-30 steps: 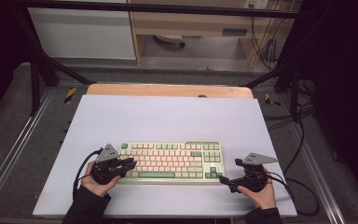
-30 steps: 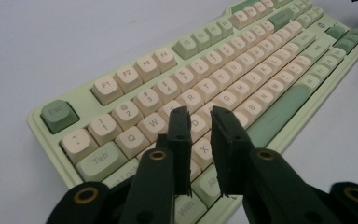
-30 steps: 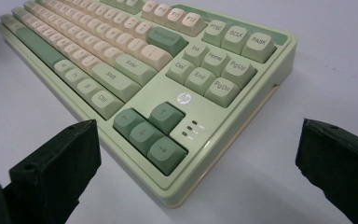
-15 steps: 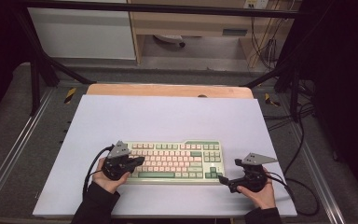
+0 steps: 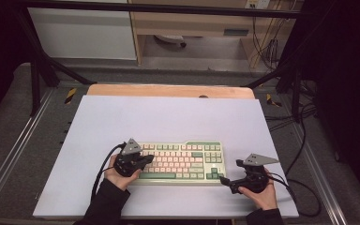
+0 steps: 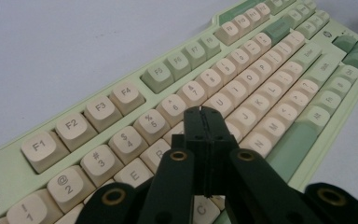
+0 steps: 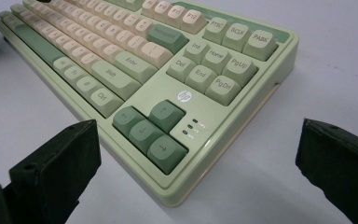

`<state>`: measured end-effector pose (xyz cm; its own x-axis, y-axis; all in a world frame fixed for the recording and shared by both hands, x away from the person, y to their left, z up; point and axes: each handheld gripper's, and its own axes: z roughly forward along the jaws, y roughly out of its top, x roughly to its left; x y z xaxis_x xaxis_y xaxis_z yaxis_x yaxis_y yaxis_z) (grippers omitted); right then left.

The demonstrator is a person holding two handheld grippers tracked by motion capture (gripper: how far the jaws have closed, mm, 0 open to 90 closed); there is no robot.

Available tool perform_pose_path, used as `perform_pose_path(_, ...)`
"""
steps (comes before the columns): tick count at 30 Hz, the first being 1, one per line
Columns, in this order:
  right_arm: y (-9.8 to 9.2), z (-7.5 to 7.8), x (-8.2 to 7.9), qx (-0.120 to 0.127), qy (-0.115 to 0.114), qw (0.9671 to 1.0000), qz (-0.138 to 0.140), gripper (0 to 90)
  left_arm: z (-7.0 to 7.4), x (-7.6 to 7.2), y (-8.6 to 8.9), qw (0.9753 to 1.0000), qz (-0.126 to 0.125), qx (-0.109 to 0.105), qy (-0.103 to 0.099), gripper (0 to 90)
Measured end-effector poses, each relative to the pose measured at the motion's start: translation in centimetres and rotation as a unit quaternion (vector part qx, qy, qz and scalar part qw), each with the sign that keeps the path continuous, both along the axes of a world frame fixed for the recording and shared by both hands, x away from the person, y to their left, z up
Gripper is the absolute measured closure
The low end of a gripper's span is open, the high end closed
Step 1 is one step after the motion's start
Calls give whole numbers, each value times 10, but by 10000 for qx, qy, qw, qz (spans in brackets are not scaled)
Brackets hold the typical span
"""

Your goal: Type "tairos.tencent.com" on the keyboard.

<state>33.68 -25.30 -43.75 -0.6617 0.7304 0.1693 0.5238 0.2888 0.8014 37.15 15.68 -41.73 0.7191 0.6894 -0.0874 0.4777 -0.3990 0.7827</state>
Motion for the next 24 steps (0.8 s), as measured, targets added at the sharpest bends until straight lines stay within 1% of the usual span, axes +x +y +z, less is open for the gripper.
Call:
perform_pose_path(12, 0, 0, 0, -7, -1, 10000, 18, 5, -10, 10, -8, 9998, 98, 163, 15, 900)
perform_pose_path(18, 0, 0, 0, -15, -10, 10000, 21, 5, -12, 11, -10, 9998, 80, 168, -28, 900)
perform_pose_path(24, 0, 0, 0, -4, 15, 10000, 10, 5, -14, 12, -10, 9998, 63, 203, 14, 900)
